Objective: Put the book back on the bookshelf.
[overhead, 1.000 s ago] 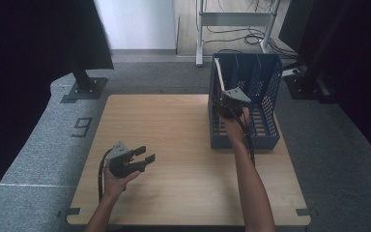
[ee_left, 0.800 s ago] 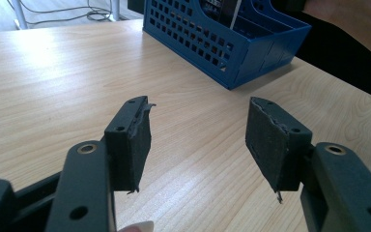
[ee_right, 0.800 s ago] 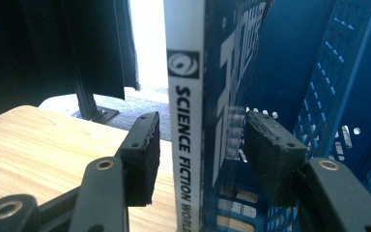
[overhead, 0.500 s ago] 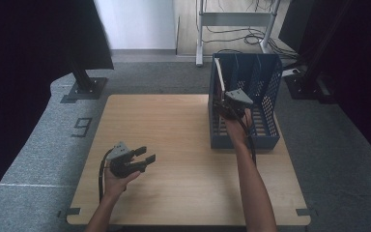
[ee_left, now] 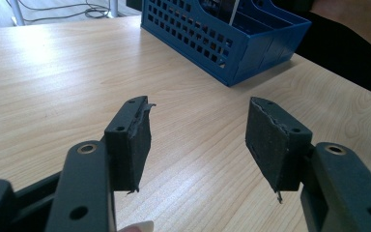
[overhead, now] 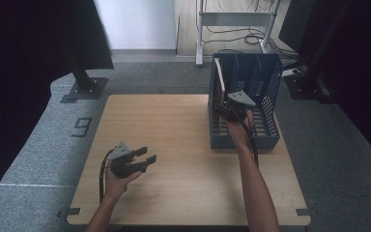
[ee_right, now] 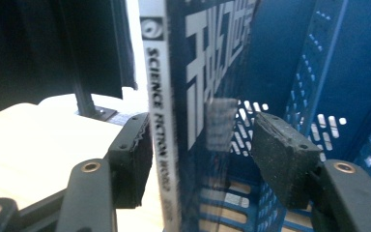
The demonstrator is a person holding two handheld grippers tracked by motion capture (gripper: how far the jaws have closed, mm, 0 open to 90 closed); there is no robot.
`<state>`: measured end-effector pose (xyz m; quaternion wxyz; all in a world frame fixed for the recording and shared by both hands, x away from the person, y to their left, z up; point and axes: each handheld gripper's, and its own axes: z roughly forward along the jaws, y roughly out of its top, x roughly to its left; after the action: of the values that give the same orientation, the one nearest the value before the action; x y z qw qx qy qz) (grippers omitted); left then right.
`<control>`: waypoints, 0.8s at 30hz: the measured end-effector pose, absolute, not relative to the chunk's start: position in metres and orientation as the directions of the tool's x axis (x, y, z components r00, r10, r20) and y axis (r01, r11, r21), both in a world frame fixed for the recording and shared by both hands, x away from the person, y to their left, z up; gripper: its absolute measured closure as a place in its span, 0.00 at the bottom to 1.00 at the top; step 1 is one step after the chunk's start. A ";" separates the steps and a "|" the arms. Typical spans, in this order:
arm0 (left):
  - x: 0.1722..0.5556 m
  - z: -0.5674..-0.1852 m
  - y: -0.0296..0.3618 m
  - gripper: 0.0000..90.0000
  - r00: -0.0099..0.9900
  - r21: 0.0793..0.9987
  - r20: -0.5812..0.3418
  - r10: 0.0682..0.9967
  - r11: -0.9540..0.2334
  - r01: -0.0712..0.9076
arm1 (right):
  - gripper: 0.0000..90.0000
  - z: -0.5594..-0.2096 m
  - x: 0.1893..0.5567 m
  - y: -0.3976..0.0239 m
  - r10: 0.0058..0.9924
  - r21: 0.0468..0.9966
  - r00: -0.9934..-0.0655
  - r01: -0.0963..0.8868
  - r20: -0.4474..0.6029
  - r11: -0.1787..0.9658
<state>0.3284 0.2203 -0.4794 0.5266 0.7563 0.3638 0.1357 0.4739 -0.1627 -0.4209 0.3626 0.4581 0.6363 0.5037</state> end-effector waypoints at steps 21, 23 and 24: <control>0.327 -0.481 0.217 0.46 0.703 0.892 -0.171 0.691 -0.195 0.408 | 0.38 -0.416 0.445 -0.169 0.928 0.972 -0.373 0.220 0.001 0.088; 0.327 -0.481 0.217 0.46 0.703 0.892 -0.170 0.691 -0.196 0.408 | 0.39 -0.415 0.443 -0.169 0.927 0.972 -0.376 0.219 -0.001 0.090; 0.327 -0.481 0.216 0.46 0.703 0.892 -0.170 0.690 -0.196 0.408 | 0.39 -0.416 0.438 -0.169 0.924 0.974 -0.383 0.211 -0.001 0.088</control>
<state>0.3273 0.2162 -0.4810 0.5216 0.7612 0.3608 0.1353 0.4376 -0.1695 -0.4157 0.3453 0.4351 0.6518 0.5163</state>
